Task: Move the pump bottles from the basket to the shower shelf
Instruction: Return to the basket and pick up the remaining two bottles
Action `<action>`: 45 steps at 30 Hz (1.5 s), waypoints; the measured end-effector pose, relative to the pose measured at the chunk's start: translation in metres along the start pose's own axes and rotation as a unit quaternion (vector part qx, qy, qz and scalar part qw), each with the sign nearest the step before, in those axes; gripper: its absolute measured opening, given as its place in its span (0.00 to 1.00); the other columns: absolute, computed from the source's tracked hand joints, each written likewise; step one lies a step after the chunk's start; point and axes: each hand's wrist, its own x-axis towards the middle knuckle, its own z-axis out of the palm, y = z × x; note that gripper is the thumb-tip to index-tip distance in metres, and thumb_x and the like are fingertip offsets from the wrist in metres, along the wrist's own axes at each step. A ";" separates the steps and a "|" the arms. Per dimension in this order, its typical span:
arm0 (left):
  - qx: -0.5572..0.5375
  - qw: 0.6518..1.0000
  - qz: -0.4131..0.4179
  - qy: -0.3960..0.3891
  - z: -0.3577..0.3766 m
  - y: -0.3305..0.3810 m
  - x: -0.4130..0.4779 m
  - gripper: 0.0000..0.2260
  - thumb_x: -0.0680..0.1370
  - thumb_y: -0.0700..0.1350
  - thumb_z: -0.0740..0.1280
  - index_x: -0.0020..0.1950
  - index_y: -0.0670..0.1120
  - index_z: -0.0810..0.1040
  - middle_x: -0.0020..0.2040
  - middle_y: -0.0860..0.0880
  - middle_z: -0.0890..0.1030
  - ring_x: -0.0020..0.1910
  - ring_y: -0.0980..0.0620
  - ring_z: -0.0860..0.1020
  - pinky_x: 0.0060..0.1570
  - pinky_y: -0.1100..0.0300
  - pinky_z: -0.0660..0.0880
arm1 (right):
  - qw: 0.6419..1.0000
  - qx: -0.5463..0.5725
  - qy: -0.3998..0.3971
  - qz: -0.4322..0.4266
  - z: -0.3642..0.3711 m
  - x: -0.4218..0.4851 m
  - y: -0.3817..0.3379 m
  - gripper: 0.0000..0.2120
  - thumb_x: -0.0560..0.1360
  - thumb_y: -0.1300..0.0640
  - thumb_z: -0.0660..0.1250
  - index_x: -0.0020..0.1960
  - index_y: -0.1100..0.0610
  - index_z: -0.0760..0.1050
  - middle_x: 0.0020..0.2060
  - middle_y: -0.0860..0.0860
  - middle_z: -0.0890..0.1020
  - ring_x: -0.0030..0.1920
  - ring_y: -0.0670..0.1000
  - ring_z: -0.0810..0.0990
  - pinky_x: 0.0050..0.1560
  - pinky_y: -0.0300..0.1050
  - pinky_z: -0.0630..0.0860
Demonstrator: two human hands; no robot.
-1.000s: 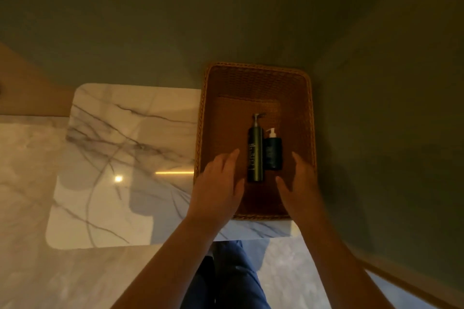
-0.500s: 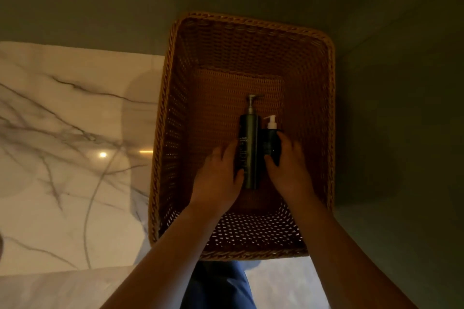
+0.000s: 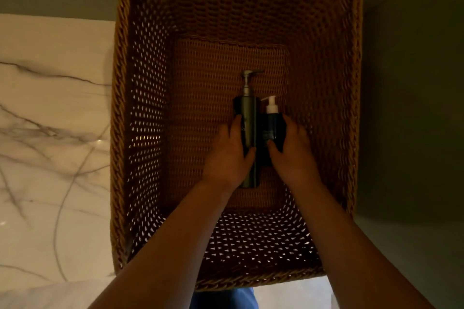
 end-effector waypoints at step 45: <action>-0.215 0.973 -0.079 0.031 -0.051 -0.012 -0.026 0.34 0.71 0.40 0.71 0.72 0.53 0.61 0.60 0.51 0.74 0.56 0.58 0.74 0.53 0.57 0.76 | 0.976 0.210 -0.009 0.051 0.027 -0.018 -0.037 0.24 0.74 0.56 0.69 0.66 0.48 0.65 0.56 0.46 0.75 0.55 0.45 0.76 0.56 0.41 0.72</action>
